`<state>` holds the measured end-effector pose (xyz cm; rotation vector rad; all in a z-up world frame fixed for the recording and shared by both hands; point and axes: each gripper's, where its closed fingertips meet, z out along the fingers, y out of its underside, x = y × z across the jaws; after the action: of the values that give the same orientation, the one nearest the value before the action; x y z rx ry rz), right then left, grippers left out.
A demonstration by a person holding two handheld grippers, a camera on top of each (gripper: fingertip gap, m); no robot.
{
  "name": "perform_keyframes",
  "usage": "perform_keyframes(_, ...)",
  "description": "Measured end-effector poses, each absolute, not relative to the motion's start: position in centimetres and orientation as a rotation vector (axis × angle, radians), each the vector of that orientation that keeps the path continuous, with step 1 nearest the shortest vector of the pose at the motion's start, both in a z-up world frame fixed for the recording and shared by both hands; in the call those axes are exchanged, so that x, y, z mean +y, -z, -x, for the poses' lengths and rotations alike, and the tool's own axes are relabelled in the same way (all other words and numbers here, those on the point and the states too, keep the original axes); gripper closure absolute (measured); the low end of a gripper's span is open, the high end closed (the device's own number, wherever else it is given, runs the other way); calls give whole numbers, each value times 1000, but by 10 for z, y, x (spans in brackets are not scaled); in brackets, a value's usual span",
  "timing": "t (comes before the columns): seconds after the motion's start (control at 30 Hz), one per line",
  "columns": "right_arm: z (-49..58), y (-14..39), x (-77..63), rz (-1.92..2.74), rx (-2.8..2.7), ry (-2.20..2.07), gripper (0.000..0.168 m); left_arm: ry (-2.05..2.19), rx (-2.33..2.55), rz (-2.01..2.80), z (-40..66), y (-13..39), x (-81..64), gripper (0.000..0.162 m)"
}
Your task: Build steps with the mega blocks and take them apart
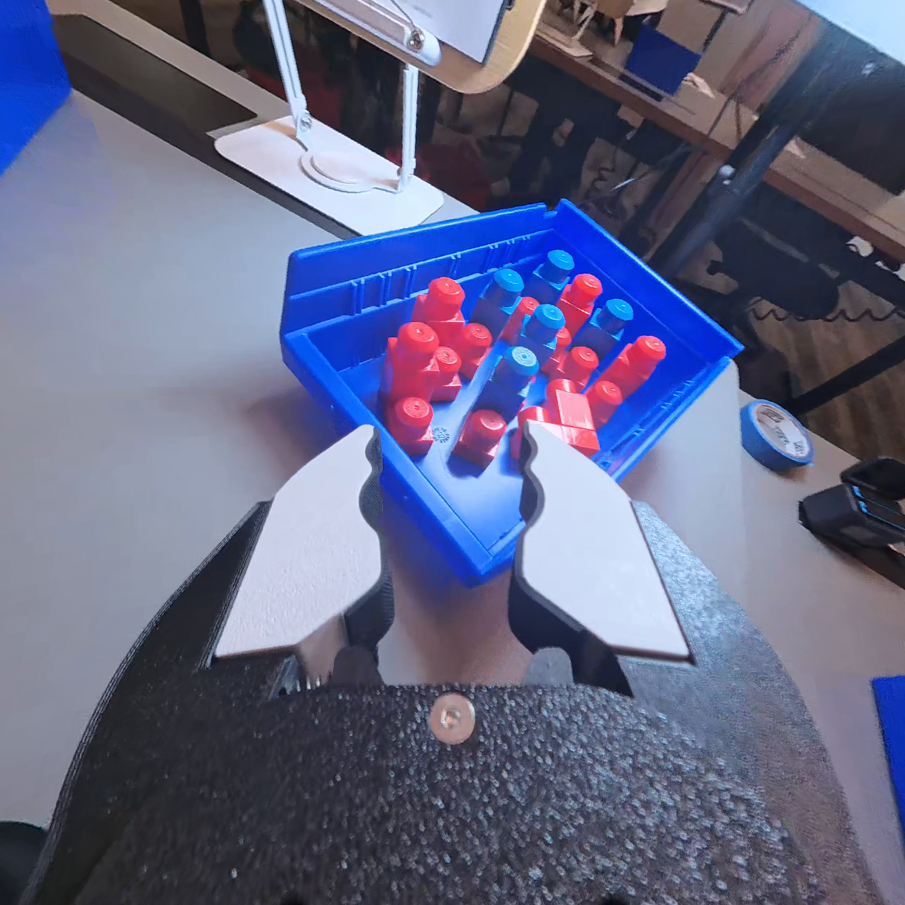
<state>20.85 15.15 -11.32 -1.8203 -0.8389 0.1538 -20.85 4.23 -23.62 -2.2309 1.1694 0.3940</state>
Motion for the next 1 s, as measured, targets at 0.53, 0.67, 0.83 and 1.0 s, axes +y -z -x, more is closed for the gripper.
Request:
perform_keyframes(0.53,-274,160,202,2017,-431,-110,120,63,1260,1659,24,147,61,125)
perform_keyframes(0.67,-273,168,209,2021,-410,-97,145,275,1162,1675,10,136,41,125)
perform_keyframes(0.83,-287,169,180,2061,-418,-6,157,476,1084,1742,-16,144,29,121)
perform_keyframes(1.0,-288,168,116,2039,-417,-20,156,627,979,1783,-61,154,32,112)
